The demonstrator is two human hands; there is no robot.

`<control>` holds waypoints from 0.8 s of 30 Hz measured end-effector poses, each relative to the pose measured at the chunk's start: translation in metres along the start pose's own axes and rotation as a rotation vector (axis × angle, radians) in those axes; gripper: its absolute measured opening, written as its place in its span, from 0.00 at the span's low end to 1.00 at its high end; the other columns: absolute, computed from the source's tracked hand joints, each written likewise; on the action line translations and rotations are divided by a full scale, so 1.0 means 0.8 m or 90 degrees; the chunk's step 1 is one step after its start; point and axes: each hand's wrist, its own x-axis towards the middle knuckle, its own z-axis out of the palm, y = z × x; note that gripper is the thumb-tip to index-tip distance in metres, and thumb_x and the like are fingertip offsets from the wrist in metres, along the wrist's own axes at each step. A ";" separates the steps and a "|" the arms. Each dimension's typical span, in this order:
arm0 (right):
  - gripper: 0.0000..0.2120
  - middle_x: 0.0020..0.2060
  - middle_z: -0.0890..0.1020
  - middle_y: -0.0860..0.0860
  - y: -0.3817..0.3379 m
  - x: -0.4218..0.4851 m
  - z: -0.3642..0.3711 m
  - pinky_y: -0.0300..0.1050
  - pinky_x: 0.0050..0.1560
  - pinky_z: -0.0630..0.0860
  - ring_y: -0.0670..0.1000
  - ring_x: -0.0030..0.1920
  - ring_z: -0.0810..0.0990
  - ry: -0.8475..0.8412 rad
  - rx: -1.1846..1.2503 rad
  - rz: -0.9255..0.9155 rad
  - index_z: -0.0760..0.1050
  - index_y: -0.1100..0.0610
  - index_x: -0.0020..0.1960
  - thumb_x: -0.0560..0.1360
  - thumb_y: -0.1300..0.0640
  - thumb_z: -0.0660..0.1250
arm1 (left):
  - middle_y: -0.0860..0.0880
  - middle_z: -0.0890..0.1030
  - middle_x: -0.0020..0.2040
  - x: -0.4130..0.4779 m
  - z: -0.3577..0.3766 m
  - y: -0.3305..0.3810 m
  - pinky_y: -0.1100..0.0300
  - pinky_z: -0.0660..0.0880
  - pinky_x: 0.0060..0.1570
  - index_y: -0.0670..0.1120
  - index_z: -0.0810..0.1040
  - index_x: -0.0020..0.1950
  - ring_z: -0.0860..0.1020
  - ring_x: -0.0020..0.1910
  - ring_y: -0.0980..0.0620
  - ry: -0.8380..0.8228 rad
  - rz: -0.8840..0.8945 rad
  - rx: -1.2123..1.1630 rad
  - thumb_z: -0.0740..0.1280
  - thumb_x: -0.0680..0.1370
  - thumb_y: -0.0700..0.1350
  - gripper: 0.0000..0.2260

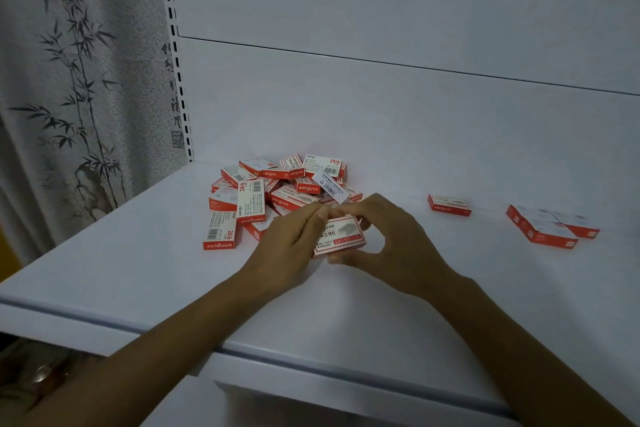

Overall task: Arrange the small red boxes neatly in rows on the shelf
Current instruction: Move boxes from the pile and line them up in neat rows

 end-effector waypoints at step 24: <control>0.30 0.72 0.61 0.43 -0.016 -0.075 -0.068 0.43 0.70 0.55 0.45 0.71 0.61 -0.307 -0.289 0.232 0.57 0.45 0.73 0.75 0.33 0.45 | 0.52 0.77 0.59 0.080 0.076 0.031 0.60 0.72 0.49 0.49 0.71 0.66 0.75 0.54 0.57 -0.030 0.217 0.242 0.55 0.81 0.52 0.16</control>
